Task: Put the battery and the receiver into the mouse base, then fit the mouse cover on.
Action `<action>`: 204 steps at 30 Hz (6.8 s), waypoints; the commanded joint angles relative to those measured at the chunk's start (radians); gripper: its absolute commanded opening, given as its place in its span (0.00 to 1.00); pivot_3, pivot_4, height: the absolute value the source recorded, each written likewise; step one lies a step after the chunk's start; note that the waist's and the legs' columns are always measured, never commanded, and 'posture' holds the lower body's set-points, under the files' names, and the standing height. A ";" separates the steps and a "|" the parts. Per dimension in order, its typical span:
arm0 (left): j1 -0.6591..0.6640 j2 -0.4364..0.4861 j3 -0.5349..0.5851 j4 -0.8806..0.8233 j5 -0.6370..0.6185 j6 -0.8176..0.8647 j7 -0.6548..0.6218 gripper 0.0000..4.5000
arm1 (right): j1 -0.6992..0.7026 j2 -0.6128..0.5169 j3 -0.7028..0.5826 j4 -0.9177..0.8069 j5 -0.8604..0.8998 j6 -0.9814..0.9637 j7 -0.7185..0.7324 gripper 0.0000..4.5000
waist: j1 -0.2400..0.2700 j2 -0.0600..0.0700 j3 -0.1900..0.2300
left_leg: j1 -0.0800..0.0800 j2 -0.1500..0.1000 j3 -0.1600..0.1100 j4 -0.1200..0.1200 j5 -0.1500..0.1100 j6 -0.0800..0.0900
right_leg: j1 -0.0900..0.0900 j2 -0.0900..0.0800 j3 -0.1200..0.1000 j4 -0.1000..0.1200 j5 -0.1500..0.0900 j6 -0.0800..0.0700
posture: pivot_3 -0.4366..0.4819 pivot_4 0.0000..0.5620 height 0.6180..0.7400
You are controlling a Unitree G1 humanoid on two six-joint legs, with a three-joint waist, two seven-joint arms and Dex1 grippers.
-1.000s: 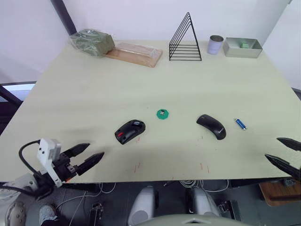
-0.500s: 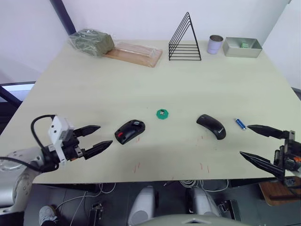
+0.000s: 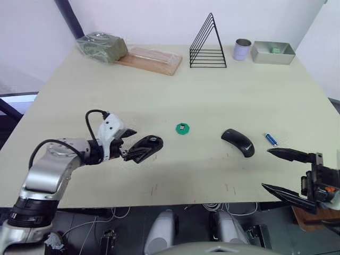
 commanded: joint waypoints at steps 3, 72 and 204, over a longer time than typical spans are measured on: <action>-0.049 -0.010 -0.063 -0.015 0.024 0.049 0.002 0.99 | 0.025 0.008 -0.043 -0.041 0.010 -0.029 0.003 1.00 | -0.001 -0.001 0.000 | 0.000 0.000 0.000 0.000 0.000 0.000 | 0.000 0.000 0.000 0.000 0.000 0.000 | 0.48 0.27 1.00; -0.465 -0.350 -0.738 0.019 0.447 0.103 -0.164 0.65 | 0.178 -0.012 -0.220 -0.055 0.102 0.077 -0.127 1.00 | 0.003 0.000 -0.001 | 0.000 -0.002 0.000 0.002 0.000 0.000 | 0.003 0.003 0.001 0.001 0.000 0.001 | 0.48 0.27 1.00; -0.458 -0.433 -0.721 0.038 0.463 0.093 -0.147 0.65 | -0.571 -0.313 0.583 -0.180 0.568 0.574 -1.193 0.99 | 0.005 0.003 -0.004 | -0.004 -0.002 -0.006 0.002 0.000 0.002 | 0.003 -0.001 -0.005 -0.004 -0.001 0.004 | 0.48 0.27 1.00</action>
